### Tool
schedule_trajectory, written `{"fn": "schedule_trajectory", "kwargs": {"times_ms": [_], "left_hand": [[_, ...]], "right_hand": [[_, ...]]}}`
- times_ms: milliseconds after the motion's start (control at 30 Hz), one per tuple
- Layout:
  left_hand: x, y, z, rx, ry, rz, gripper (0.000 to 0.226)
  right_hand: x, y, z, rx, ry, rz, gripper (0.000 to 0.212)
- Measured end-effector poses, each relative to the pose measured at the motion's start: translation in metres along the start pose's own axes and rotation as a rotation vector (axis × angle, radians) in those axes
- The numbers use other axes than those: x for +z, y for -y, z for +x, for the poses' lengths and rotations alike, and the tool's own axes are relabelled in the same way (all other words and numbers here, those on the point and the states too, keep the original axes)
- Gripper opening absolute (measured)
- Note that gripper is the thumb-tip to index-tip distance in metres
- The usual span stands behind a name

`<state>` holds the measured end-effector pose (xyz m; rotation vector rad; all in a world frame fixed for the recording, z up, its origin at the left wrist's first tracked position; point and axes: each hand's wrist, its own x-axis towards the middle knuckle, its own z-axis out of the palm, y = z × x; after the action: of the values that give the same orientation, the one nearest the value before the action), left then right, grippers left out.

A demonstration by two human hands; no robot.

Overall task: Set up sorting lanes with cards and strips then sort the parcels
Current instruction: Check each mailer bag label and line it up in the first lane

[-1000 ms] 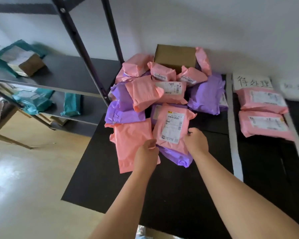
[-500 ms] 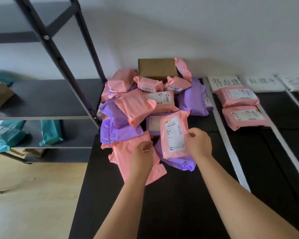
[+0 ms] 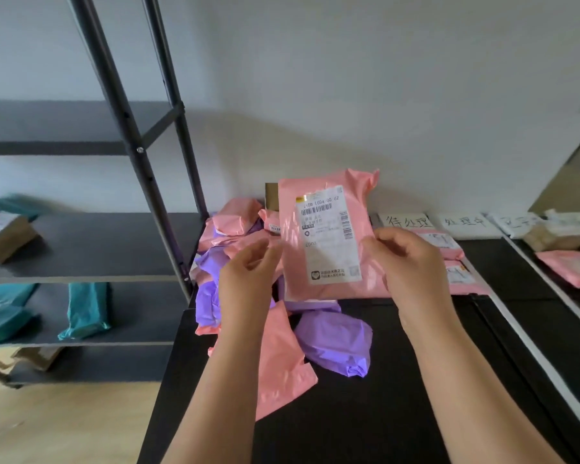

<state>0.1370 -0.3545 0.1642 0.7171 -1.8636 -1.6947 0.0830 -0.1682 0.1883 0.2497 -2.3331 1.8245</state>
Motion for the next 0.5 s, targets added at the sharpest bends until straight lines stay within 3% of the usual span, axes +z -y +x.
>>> {"fn": "schedule_trajectory", "kwargs": {"times_ms": [300, 500], "left_hand": [[-0.035, -0.067, -0.02, 0.118, -0.116, -0.137, 0.011], [-0.053, -0.09, -0.029, 0.145, -0.073, -0.253, 0.009]], "right_hand": [[0.006, 0.043, -0.015, -0.055, 0.079, 0.127, 0.007], [0.003, 0.077, -0.02, -0.141, -0.038, 0.244, 0.009]]}}
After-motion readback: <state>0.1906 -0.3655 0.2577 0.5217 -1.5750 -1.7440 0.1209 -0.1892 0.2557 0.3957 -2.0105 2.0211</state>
